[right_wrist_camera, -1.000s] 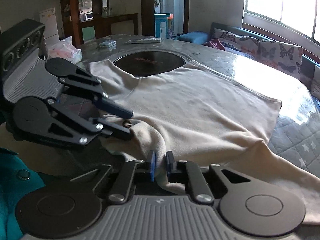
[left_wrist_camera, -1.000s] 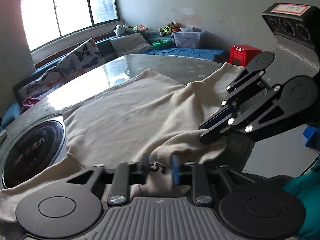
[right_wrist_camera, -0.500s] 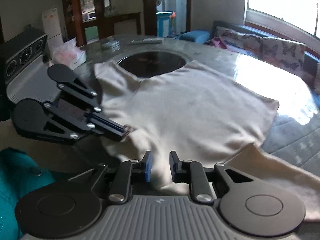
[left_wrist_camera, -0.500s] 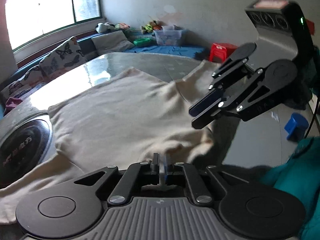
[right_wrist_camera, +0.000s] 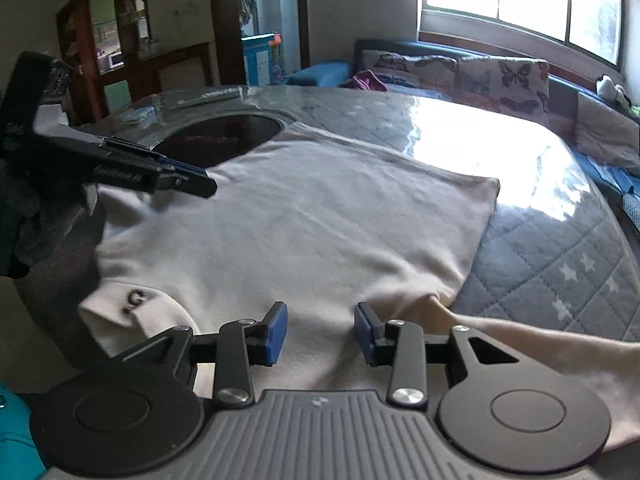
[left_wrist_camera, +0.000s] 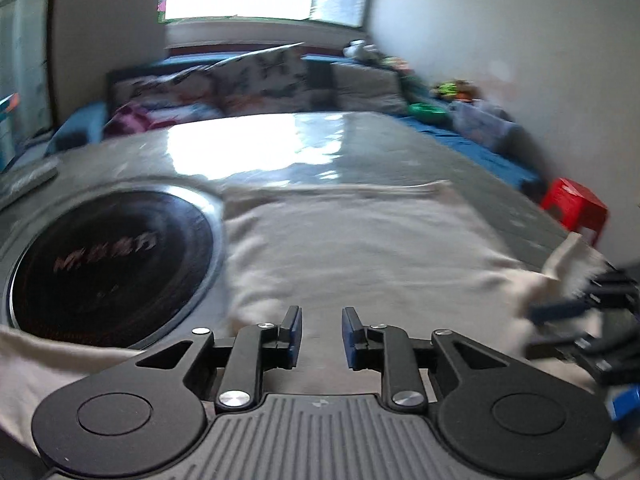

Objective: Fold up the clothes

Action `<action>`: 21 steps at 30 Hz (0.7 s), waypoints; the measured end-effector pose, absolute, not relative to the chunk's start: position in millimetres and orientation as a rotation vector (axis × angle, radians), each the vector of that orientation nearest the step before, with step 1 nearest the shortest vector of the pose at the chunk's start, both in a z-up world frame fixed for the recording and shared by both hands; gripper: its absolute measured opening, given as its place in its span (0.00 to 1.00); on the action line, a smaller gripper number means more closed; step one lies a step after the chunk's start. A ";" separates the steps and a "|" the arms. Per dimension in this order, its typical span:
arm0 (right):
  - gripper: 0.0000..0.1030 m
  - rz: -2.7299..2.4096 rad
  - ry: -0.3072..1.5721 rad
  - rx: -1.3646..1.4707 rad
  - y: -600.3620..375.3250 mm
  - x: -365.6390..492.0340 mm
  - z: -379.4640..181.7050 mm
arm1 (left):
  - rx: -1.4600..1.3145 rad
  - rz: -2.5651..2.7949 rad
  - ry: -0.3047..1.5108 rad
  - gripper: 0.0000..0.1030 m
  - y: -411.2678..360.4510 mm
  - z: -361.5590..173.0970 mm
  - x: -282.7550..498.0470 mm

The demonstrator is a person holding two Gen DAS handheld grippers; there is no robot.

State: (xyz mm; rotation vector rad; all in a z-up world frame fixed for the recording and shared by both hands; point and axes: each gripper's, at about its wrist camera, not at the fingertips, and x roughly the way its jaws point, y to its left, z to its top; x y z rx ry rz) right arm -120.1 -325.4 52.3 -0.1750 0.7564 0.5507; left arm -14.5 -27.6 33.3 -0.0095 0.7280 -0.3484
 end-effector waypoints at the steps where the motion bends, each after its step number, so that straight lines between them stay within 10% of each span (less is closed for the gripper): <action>1: 0.36 0.552 0.755 -0.171 -326.9 -120.5 51.2 | -0.016 -0.329 0.737 0.24 -23.5 29.0 -12.2; 21: 0.43 0.298 0.724 -0.046 -399.3 -138.3 53.2 | -0.040 -0.321 0.722 0.40 -32.5 32.8 -19.3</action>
